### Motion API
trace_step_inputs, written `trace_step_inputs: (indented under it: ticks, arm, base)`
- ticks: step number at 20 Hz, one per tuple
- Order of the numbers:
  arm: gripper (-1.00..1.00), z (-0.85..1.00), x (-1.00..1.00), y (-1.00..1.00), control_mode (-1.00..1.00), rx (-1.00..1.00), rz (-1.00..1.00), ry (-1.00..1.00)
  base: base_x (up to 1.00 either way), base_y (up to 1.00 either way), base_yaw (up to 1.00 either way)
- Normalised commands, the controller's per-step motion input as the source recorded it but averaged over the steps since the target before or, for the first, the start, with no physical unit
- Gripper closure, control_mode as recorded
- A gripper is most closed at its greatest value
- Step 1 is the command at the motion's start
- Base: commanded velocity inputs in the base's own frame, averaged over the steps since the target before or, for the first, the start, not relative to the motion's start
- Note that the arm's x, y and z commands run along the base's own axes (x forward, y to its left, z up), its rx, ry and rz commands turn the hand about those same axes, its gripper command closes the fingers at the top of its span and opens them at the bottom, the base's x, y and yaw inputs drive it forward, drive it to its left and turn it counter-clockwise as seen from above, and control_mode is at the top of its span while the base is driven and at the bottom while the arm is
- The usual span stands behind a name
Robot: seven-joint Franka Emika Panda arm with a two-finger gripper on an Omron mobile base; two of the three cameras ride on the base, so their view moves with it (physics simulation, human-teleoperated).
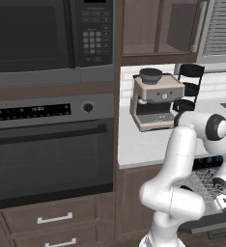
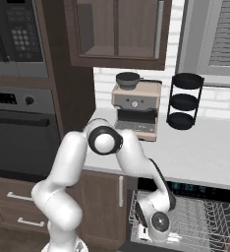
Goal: Pick up the cup and bowl from the counter, place them in the dishwasher, and close the dishwasher door.
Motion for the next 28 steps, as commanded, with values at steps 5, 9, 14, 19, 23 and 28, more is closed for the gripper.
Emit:
trace_step_inputs:
  ticks: [5,9,14,19,23,28]
  arm:
    - [-1.00,-0.38,0.04,0.00,-1.00,0.06,0.00,0.00]
    - [-1.00,-0.20,0.18,0.00,-1.00,0.04,0.00,-0.02]
    - [-1.00,-0.01,0.34,0.00,-1.00,0.01,0.00,-0.07]
    - [-1.00,-0.10,0.46,0.00,-1.00,0.00,0.02,-0.07]
    - [-1.00,-0.18,0.51,0.00,-1.00,0.00,0.03,-0.05]
    - [-1.00,-0.24,0.56,0.00,-1.00,0.00,0.03,-0.04]
  base:
    - [0.00,0.00,0.00]
    - [0.00,0.00,0.00]
    - [0.00,0.00,0.00]
    - [0.00,0.00,0.00]
    - [0.00,0.00,0.00]
    - [0.00,0.00,0.00]
